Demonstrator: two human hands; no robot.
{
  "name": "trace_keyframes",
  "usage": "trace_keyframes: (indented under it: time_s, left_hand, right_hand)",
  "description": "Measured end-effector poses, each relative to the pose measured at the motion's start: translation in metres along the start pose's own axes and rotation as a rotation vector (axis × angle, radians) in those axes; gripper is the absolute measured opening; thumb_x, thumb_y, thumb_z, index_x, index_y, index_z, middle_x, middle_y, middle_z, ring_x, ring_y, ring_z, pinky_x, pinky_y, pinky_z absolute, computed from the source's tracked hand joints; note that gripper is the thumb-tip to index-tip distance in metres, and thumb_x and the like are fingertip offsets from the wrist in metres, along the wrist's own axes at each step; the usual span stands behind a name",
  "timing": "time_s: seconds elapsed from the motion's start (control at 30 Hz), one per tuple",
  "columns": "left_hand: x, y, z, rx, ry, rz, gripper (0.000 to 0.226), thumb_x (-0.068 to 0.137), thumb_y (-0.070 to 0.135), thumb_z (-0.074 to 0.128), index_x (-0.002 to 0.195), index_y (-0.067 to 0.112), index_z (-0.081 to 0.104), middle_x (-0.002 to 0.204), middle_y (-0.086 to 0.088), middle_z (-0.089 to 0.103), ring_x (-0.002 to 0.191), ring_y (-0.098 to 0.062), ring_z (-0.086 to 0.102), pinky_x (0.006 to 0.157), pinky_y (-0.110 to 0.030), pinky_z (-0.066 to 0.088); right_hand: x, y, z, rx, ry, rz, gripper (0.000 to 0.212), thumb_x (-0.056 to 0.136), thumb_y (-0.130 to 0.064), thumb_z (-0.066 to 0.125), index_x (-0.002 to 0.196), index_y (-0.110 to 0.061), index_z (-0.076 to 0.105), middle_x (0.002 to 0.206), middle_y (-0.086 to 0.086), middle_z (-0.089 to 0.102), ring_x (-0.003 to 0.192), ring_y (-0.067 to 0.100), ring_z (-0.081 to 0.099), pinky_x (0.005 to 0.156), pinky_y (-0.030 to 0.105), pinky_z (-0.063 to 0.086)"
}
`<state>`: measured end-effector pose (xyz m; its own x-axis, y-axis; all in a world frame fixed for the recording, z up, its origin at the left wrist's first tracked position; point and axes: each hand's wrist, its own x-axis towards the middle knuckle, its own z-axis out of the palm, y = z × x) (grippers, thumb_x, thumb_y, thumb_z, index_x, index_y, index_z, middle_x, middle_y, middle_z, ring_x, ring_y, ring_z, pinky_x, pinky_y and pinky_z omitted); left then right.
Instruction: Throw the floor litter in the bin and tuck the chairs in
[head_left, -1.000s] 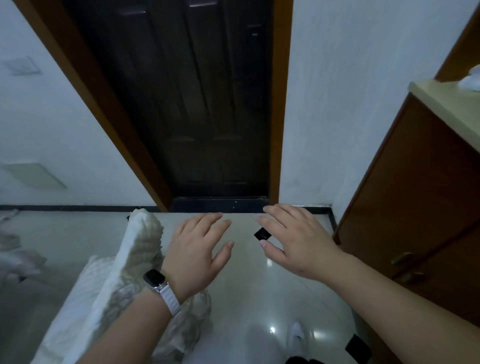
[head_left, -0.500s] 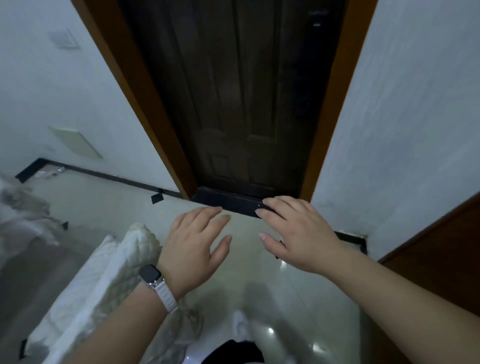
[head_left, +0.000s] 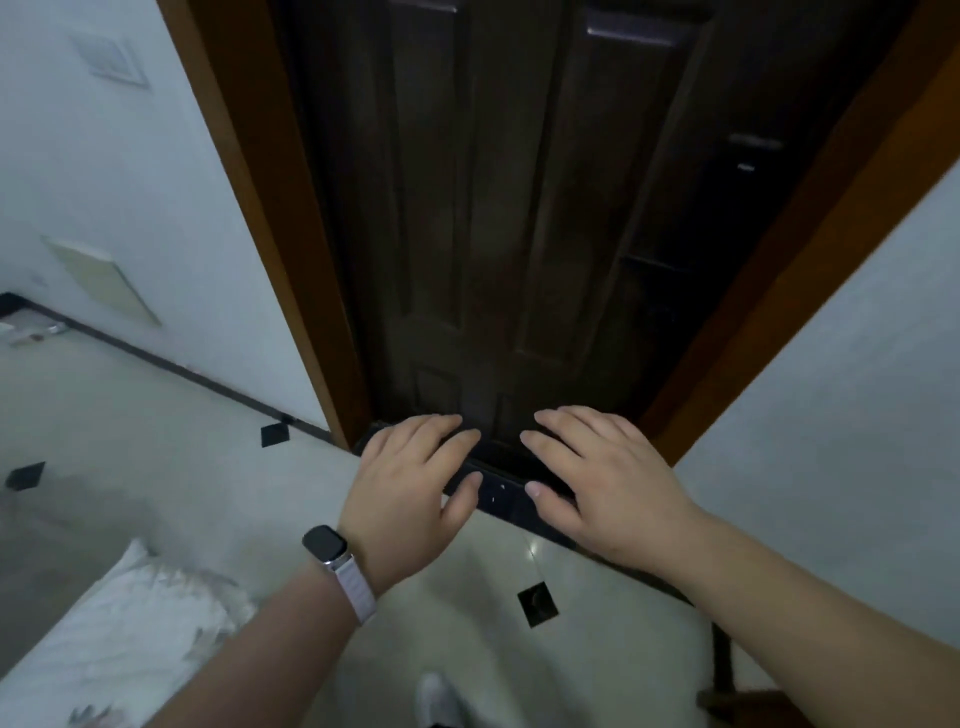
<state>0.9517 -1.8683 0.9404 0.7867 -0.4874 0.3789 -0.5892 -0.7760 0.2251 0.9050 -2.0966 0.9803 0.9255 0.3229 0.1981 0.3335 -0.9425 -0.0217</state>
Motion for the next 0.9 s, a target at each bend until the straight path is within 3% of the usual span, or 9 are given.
trace_keyframes:
  time_s: [0.2,0.47,0.9]
  left_hand:
    - [0.057,-0.059,-0.005,0.011,-0.015,-0.088,0.044,0.093,0.045,0.043,0.128,0.026,0.061,0.128,0.004,0.061,0.12,-0.018,0.053,0.099,-0.037,0.042]
    - [0.099,-0.117,0.002,0.129,-0.032,-0.247,0.039,0.094,0.043,0.047,0.126,0.024,0.061,0.126,0.001,0.063,0.116,-0.026,0.059,0.097,-0.047,0.046]
    - [0.171,-0.181,-0.023,0.441,0.086,-0.484,0.039,0.091,0.04,0.053,0.123,0.02,0.062,0.125,-0.003,0.063,0.115,-0.028,0.055,0.093,-0.041,0.042]
  right_hand:
    - [0.085,0.006,0.008,0.032,0.075,-0.063,0.048,0.093,-0.048,0.046,0.129,-0.019,0.06,0.133,0.003,0.057,0.126,0.023,0.048,0.102,0.039,0.039]
    - [0.198,0.059,0.053,0.091,-0.029,-0.094,0.053,0.094,-0.052,0.038,0.134,-0.021,0.056,0.138,0.001,0.054,0.129,0.023,0.046,0.104,0.042,0.039]
    - [0.392,0.083,0.1,0.302,0.005,-0.514,0.05,0.094,-0.049,0.038,0.128,-0.019,0.059,0.132,0.004,0.058,0.124,0.024,0.049,0.099,0.044,0.042]
